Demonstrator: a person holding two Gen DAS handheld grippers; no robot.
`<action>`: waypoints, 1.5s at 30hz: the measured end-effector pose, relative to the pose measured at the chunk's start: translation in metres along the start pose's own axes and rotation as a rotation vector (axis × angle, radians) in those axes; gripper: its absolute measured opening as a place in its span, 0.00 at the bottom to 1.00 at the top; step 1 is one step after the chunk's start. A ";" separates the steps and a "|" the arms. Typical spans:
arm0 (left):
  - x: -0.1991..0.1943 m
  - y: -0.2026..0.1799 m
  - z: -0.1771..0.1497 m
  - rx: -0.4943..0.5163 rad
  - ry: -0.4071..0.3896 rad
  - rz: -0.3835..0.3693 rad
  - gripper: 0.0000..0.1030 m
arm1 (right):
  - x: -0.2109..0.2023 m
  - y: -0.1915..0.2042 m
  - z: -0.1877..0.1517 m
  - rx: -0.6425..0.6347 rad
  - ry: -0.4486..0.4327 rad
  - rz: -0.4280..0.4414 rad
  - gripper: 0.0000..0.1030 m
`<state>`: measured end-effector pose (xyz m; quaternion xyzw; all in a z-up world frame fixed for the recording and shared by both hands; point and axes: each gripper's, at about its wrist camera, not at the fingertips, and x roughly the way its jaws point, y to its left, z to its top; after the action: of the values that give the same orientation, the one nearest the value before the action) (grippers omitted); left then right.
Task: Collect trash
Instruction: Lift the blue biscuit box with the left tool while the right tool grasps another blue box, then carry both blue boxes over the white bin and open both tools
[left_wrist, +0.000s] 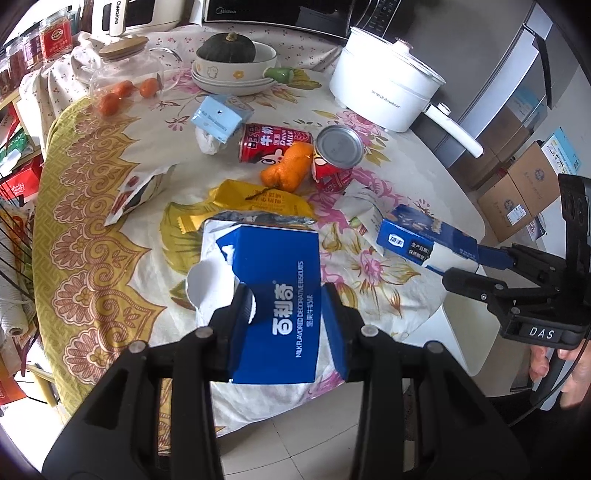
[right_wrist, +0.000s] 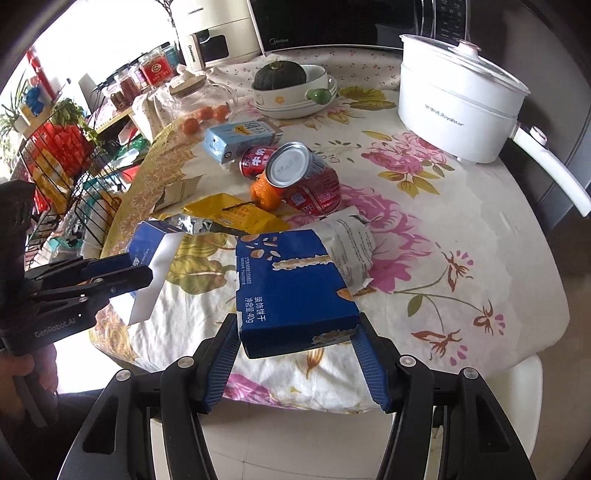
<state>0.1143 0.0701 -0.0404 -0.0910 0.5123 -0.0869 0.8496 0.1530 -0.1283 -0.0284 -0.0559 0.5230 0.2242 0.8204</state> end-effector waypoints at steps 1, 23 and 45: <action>0.001 -0.004 0.000 0.008 0.002 -0.004 0.39 | -0.003 -0.005 -0.003 0.006 -0.001 -0.006 0.60; 0.047 -0.149 -0.003 0.210 0.041 -0.129 0.39 | -0.072 -0.162 -0.103 0.260 -0.012 -0.149 0.60; 0.113 -0.286 -0.039 0.455 0.133 -0.248 0.39 | -0.100 -0.261 -0.199 0.452 0.037 -0.246 0.60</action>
<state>0.1163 -0.2364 -0.0847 0.0462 0.5193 -0.3089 0.7955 0.0633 -0.4569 -0.0662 0.0617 0.5639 -0.0011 0.8235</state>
